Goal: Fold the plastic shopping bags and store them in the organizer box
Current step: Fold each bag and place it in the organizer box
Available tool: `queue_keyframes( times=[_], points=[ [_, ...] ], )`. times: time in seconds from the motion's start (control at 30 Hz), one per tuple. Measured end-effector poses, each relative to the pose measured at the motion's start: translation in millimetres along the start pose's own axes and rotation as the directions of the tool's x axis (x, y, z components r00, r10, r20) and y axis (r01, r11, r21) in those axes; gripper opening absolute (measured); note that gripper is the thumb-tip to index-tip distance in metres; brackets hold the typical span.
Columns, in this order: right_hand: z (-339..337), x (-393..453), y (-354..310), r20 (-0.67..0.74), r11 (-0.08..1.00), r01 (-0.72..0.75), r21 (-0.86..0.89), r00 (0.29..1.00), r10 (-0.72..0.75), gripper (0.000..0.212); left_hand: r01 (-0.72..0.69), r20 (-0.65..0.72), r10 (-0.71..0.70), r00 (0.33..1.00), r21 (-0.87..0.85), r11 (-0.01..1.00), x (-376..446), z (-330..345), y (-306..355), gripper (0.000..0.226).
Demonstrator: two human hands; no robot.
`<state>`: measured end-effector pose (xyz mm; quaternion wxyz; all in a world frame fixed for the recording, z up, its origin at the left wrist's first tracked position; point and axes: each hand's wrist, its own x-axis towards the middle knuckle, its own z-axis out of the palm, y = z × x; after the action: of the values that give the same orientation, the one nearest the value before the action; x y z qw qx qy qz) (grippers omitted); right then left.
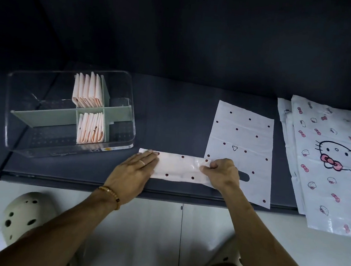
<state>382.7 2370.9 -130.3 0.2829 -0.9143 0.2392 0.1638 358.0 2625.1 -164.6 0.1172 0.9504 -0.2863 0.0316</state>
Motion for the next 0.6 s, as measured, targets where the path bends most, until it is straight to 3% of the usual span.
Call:
queue_keyframes(
  times=[0.1, 0.17, 0.23, 0.27, 0.33, 0.4, 0.43, 0.5, 0.6],
  points=[
    [-2.1, 2.6, -1.2, 0.028, 1.000, 0.004, -0.014, 1.000, -0.003, 0.045, 0.028, 0.122, -0.023, 0.992, -0.039, 0.999, -0.2, 4.8, -9.9, 0.050],
    [-2.2, 0.4, -4.2, 0.029, 0.997, 0.014, -0.076, 0.999, -0.012, 0.036, 0.032, 0.109, -0.025, 0.994, -0.062, 0.998, -0.1, 7.3, -12.0, 0.049],
    [-0.5, -7.6, -9.8, -0.112, 0.976, 0.043, -0.215, 0.991, -0.069, 0.017, 0.042, 0.107, -0.034, 0.994, -0.071, 0.997, 0.9, 6.8, -11.0, 0.049],
    [3.0, -13.0, -12.1, -0.226, 0.940, 0.110, -0.323, 0.956, -0.189, 0.014, 0.045, 0.104, -0.037, 0.994, -0.076, 0.996, 0.8, 6.7, -10.6, 0.049],
    [19.8, -28.7, -22.3, -0.318, 0.820, 0.350, -0.453, 0.796, -0.515, 0.023, 0.053, 0.079, -0.046, 0.996, -0.086, 0.995, 0.6, 5.4, -9.4, 0.048],
    [47.9, -43.1, -39.0, -0.255, 0.701, 0.567, -0.432, 0.668, -0.699, 0.031, 0.067, 0.068, -0.060, 0.996, -0.100, 0.993, 1.0, 3.5, -8.4, 0.048],
    [63.7, -48.0, -45.5, -0.162, 0.660, 0.631, -0.407, 0.662, -0.732, 0.038, 0.071, 0.067, -0.063, 0.996, -0.113, 0.991, 0.8, 3.1, -7.8, 0.049],
    [89.0, -54.4, -50.9, 0.036, 0.667, 0.653, -0.359, 0.724, -0.689, 0.052, 0.088, 0.080, -0.077, 0.994, -0.138, 0.987, 0.1, 2.2, -7.0, 0.050],
    [97.5, -50.9, -35.4, 0.096, 0.649, 0.657, -0.384, 0.728, -0.679, 0.057, 0.073, 0.091, -0.063, 0.994, -0.104, 0.992, -1.3, 2.5, -8.9, 0.049]
  ],
)
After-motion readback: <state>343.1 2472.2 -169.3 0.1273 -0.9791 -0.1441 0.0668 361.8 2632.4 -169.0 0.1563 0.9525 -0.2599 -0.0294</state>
